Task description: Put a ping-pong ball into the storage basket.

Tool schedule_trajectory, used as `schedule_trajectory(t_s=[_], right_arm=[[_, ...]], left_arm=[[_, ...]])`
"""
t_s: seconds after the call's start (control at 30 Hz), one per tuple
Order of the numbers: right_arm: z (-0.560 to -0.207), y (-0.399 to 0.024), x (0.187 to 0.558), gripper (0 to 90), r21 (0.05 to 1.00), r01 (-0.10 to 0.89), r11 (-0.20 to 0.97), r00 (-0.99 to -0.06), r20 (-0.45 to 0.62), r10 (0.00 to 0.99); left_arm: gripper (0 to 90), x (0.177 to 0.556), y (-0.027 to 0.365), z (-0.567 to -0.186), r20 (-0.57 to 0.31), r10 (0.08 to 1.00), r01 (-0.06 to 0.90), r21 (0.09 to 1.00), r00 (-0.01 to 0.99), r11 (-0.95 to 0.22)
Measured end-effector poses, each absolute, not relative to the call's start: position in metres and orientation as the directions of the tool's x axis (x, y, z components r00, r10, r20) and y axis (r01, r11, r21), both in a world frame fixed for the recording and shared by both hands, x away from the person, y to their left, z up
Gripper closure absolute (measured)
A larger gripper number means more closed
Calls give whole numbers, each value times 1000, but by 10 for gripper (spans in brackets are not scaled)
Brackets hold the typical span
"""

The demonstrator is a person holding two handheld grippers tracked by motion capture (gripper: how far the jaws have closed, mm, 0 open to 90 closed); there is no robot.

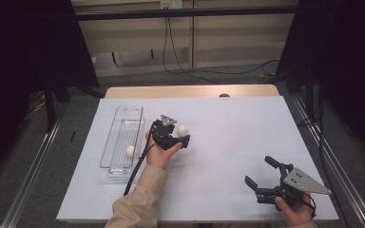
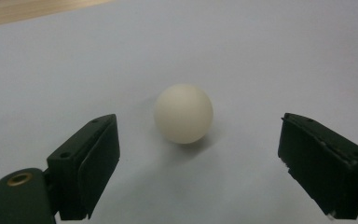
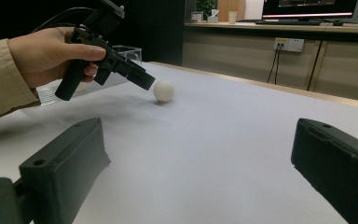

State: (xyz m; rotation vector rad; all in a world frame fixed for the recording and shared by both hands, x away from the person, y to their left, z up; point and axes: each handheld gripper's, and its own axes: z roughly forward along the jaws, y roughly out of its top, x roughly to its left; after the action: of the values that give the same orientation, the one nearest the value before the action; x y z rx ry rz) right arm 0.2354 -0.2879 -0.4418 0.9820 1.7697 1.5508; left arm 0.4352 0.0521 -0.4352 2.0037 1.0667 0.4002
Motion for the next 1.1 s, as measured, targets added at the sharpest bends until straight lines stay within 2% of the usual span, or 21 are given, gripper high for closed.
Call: schedule_trajectory(t_s=[1.1], right_arm=[[-443, -288, 237, 24, 987, 153, 52, -558, 43, 828]], left_arm=[[121, 441, 51, -439, -92, 804, 535, 790, 587, -301]])
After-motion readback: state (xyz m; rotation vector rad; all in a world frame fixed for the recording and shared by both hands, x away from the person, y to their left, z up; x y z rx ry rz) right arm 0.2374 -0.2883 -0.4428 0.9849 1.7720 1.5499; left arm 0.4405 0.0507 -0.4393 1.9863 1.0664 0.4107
